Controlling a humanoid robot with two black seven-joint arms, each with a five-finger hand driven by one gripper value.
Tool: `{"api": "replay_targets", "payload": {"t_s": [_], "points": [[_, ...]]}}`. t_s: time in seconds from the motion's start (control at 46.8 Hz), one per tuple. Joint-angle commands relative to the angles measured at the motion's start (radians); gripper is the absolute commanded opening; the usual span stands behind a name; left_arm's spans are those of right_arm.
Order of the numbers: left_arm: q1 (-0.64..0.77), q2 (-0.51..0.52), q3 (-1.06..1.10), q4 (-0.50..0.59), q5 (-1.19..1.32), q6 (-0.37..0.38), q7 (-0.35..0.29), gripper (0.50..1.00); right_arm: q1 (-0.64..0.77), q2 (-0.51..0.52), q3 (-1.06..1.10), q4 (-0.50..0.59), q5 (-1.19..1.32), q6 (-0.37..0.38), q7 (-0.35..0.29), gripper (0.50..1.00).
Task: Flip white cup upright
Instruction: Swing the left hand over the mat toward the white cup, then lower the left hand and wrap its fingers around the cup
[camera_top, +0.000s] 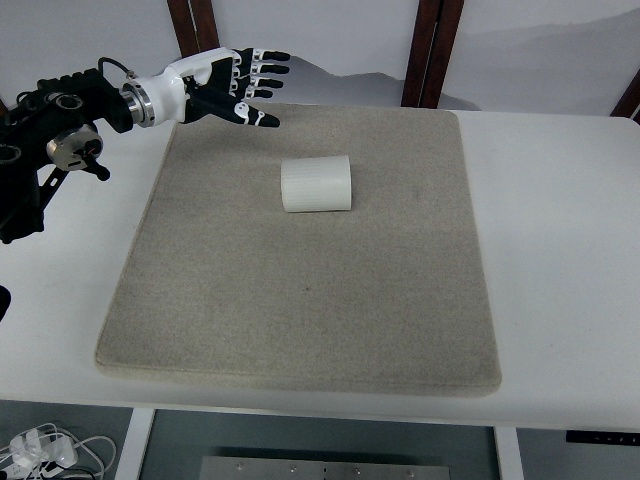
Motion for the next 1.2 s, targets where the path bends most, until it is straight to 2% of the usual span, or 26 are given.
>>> {"api": "replay_targets", "payload": {"t_s": [0.0, 0.15, 0.256, 0.491, 0.683, 1.175], "points": [[-0.009, -0.001, 0.0, -0.038, 0.13, 0.025, -0.008, 0.981, 0.0, 0.0, 0.0, 0.0, -0.002, 0.0, 0.0, 0.952], [-0.014, -0.001, 0.001, -0.13, 0.298, 0.051, 0.0, 0.975, 0.0, 0.0, 0.0, 0.0, 0.0, 0.0, 0.0, 0.952], [-0.031, -0.001, 0.001, -0.154, 0.383, 0.051, 0.02, 0.975, 0.0, 0.0, 0.0, 0.0, -0.002, 0.0, 0.0, 0.952], [-0.098, -0.007, 0.15, -0.208, 0.391, 0.043, 0.132, 0.975, 0.0, 0.0, 0.0, 0.0, 0.0, 0.0, 0.0, 0.952], [-0.117, -0.013, 0.169, -0.211, 0.389, 0.037, 0.229, 0.977, 0.0, 0.0, 0.0, 0.0, 0.0, 0.0, 0.0, 0.952], [-0.146, -0.102, 0.268, -0.197, 0.42, 0.068, 0.273, 0.975, 0.0, 0.0, 0.0, 0.0, -0.002, 0.0, 0.0, 0.952]]}}
